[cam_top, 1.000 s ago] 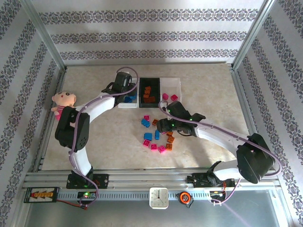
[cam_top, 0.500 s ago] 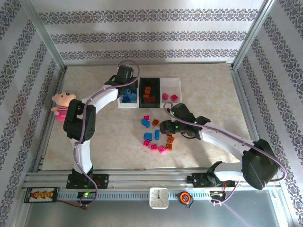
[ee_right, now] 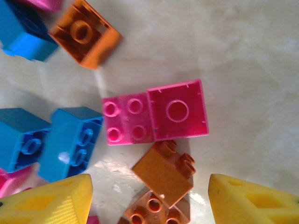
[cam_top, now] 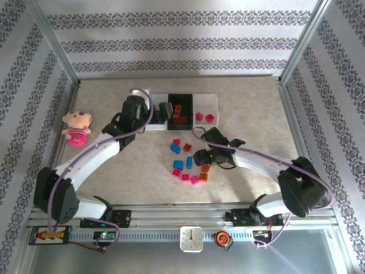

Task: Sort the legos into containers by color

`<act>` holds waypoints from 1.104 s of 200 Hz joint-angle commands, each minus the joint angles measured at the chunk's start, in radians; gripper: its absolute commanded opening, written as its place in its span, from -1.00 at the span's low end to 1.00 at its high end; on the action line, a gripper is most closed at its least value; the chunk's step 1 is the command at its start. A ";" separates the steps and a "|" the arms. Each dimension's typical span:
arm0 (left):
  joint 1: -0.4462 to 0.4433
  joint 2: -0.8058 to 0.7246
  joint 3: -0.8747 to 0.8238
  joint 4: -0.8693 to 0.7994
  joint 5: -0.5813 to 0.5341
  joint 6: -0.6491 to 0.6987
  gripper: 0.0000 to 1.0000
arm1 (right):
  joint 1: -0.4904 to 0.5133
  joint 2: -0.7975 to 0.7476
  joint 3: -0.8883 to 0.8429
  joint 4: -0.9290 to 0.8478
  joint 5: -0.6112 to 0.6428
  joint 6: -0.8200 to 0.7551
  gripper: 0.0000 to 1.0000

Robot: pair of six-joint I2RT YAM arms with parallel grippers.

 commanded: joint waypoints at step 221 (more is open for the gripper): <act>-0.067 -0.421 -0.461 -0.206 -0.046 -0.179 0.99 | -0.012 0.191 0.100 -0.085 0.001 -0.108 -0.16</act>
